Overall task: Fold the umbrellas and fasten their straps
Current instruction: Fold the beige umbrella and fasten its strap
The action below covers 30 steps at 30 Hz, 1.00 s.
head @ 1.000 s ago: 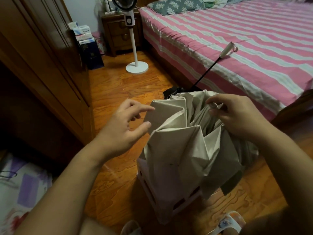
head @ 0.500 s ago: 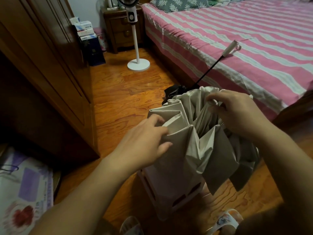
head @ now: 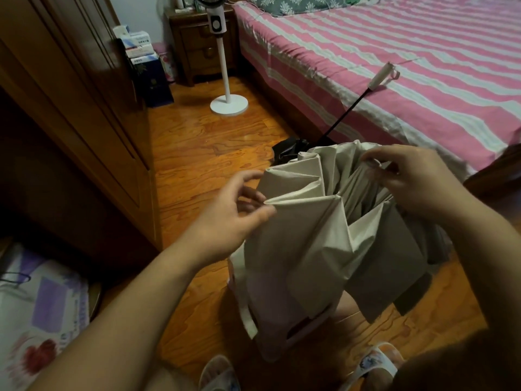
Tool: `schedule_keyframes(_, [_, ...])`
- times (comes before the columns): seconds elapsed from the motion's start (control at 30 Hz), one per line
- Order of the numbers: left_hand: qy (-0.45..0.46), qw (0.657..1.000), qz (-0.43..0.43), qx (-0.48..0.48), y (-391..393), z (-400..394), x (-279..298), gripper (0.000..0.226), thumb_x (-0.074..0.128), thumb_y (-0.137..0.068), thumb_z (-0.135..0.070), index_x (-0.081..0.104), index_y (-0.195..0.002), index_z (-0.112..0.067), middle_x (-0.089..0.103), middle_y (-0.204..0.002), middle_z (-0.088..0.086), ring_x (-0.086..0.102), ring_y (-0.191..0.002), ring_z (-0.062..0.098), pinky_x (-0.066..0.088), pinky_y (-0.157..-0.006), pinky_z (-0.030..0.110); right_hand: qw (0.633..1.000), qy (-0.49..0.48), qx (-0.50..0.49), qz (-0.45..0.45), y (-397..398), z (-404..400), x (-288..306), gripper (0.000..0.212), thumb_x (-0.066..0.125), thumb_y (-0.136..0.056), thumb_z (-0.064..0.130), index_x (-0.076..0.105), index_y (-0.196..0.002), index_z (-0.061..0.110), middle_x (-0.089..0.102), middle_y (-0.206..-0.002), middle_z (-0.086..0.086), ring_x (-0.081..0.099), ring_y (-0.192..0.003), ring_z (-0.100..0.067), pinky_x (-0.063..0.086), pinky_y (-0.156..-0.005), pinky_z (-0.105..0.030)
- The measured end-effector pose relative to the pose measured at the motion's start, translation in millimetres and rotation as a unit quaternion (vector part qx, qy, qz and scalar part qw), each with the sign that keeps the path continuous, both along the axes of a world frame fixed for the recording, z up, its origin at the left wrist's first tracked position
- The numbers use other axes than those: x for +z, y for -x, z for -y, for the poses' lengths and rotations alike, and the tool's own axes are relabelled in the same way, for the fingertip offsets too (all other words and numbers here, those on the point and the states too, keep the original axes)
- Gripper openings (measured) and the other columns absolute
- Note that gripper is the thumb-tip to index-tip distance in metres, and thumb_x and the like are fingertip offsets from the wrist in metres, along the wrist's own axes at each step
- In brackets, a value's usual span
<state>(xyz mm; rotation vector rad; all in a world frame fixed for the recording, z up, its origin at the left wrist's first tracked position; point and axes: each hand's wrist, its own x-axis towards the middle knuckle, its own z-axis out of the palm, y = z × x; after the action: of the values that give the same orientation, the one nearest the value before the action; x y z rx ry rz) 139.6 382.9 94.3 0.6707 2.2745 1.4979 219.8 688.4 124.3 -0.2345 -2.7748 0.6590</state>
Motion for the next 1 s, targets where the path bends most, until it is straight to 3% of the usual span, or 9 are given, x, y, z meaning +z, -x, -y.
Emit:
schedule_keyframes(0.07, [0.098, 0.993, 0.047, -0.046, 5.3, -0.5, -15.4, 0.069, 0.079, -0.084, -0.031, 0.046, -0.145, -0.033, 0.062, -0.124, -0.011, 0.062, -0.113, 0.007, 0.055, -0.096, 0.029, 1.000, 0.011, -0.013, -0.004, 2.3, 0.2, -2.6, 0.027, 0.067, -0.097, 0.017, 0.070, -0.123, 0.023, 0.065, -0.111, 0.004, 0.061, -0.098, -0.018, 0.052, -0.088, -0.042])
schedule_keyframes(0.13, [0.172, 0.983, 0.011, -0.061, 9.9, 0.7, -29.5, 0.059, 0.080, -0.085, -0.027, 0.057, -0.139, -0.025, 0.065, -0.122, -0.012, 0.063, -0.112, 0.003, 0.054, -0.100, 0.031, 0.999, 0.019, -0.033, -0.012, 4.8, -3.6, -5.1, 0.029, 0.066, -0.098, 0.017, 0.070, -0.125, 0.023, 0.069, -0.116, -0.001, 0.062, -0.100, -0.019, 0.051, -0.089, -0.041])
schedule_keyframes(0.27, [0.130, 0.991, -0.024, -0.022, 20.1, 1.0, -44.0, 0.030, 0.081, -0.086, -0.019, 0.072, -0.115, -0.025, 0.074, -0.102, -0.010, 0.069, -0.096, 0.002, 0.057, -0.094, 0.038, 0.997, 0.029, -0.069, -0.008, 5.3, -14.2, -8.5, 0.030, 0.065, -0.099, 0.019, 0.069, -0.128, 0.019, 0.071, -0.120, -0.007, 0.059, -0.095, -0.015, 0.043, -0.085, -0.032])
schedule_keyframes(0.47, [0.153, 0.986, -0.058, -0.019, 8.3, -18.2, -57.0, 0.061, 0.084, -0.080, -0.041, 0.055, -0.134, -0.035, 0.060, -0.118, -0.012, 0.060, -0.100, 0.004, 0.054, -0.084, 0.028, 0.995, 0.033, -0.098, 0.003, 5.7, -21.0, -9.4, 0.031, 0.065, -0.100, 0.023, 0.067, -0.131, 0.021, 0.070, -0.125, -0.006, 0.057, -0.095, -0.013, 0.039, -0.084, -0.029])
schedule_keyframes(0.57, [0.173, 0.981, -0.088, 0.032, 5.8, -32.4, -71.8, 0.073, 0.081, -0.080, -0.048, 0.044, -0.141, -0.034, 0.056, -0.110, -0.012, 0.060, -0.094, 0.010, 0.056, -0.084, 0.040, 0.995, 0.031, -0.095, 0.000, 5.8, -20.6, -9.7, 0.030, 0.065, -0.099, 0.023, 0.068, -0.129, 0.021, 0.070, -0.124, -0.007, 0.059, -0.094, -0.014, 0.040, -0.083, -0.029])
schedule_keyframes(0.63, [0.176, 0.978, -0.086, 0.075, 7.3, -39.8, -79.8, 0.073, 0.075, -0.084, -0.049, 0.038, -0.145, -0.034, 0.054, -0.112, -0.011, 0.059, -0.100, 0.016, 0.055, -0.088, 0.046, 0.995, 0.030, -0.091, 0.003, 4.5, -19.5, -9.0, 0.031, 0.065, -0.099, 0.023, 0.068, -0.130, 0.021, 0.070, -0.123, -0.006, 0.060, -0.095, -0.015, 0.041, -0.084, -0.030])
schedule_keyframes(0.73, [0.171, 0.973, -0.084, 0.131, 14.3, -45.6, -84.9, 0.068, 0.067, -0.090, -0.042, 0.038, -0.150, -0.029, 0.046, -0.135, -0.001, 0.051, -0.125, 0.021, 0.048, -0.103, 0.046, 0.997, 0.027, -0.077, 0.007, 1.1, -17.7, -6.5, 0.032, 0.066, -0.099, 0.021, 0.067, -0.131, 0.022, 0.069, -0.125, -0.004, 0.059, -0.096, -0.013, 0.043, -0.086, -0.031])
schedule_keyframes(0.83, [0.154, 0.978, -0.068, 0.127, 27.6, -44.6, -86.5, 0.062, 0.065, -0.090, -0.039, 0.045, -0.148, -0.029, 0.045, -0.141, 0.001, 0.044, -0.134, 0.022, 0.043, -0.110, 0.046, 0.998, 0.026, -0.057, 0.009, -2.5, -15.3, -4.9, 0.031, 0.065, -0.098, 0.016, 0.068, -0.129, 0.021, 0.068, -0.121, -0.002, 0.058, -0.096, -0.012, 0.044, -0.085, -0.032])
schedule_keyframes(1.0, [0.136, 0.977, -0.149, 0.061, 36.7, -40.8, -84.0, 0.027, 0.060, -0.089, -0.012, 0.076, -0.106, -0.026, 0.071, -0.096, -0.013, 0.063, -0.088, 0.006, 0.051, -0.078, 0.031, 0.998, 0.035, -0.056, 0.018, -4.4, -19.0, -5.8, 0.032, 0.063, -0.100, 0.018, 0.066, -0.131, 0.023, 0.065, -0.126, 0.000, 0.058, -0.096, -0.013, 0.042, -0.085, -0.032])
